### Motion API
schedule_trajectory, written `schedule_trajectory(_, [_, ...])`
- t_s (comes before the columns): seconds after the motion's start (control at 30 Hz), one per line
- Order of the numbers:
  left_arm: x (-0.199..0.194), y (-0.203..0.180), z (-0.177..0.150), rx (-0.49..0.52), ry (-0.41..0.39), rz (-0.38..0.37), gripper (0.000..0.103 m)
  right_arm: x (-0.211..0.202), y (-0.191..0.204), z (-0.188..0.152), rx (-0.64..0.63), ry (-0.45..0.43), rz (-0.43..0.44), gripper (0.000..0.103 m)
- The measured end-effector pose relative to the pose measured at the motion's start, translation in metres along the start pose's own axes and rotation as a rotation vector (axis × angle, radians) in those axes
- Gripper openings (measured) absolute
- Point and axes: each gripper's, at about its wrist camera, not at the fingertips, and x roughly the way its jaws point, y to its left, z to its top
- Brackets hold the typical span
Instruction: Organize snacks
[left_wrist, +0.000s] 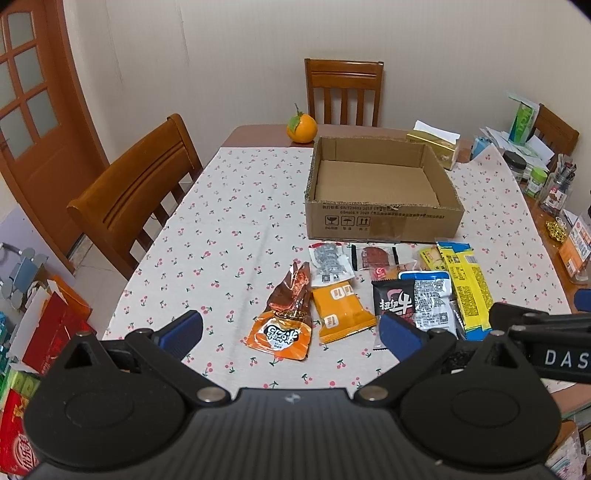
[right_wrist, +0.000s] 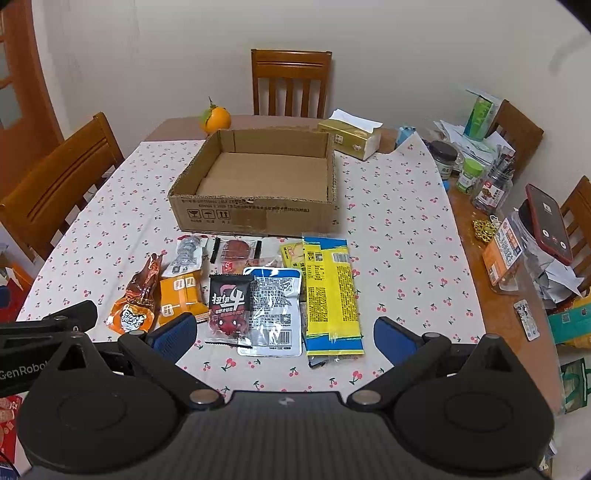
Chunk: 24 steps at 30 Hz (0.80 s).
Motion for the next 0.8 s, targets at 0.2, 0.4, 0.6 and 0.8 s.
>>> schedule_trajectory(0.2, [-0.002,-0.004,-0.001,0.002,-0.009,0.01,0.101,-0.001,-0.004,0.0,-0.014,-0.008,0.014,0.103])
schedule_trajectory(0.4, [-0.003,-0.009,-0.002,0.015,-0.031,0.007,0.102,-0.002,-0.009,0.0,-0.02,-0.022,0.04,0.103])
schedule_trajectory(0.6, [0.002,-0.011,-0.004,0.056,-0.056,0.004,0.102,0.002,-0.009,0.0,-0.037,-0.022,0.057,0.103])
schedule_trajectory(0.8, [0.018,-0.005,-0.006,0.075,-0.073,-0.03,0.102,0.012,-0.004,0.002,-0.037,-0.023,0.057,0.103])
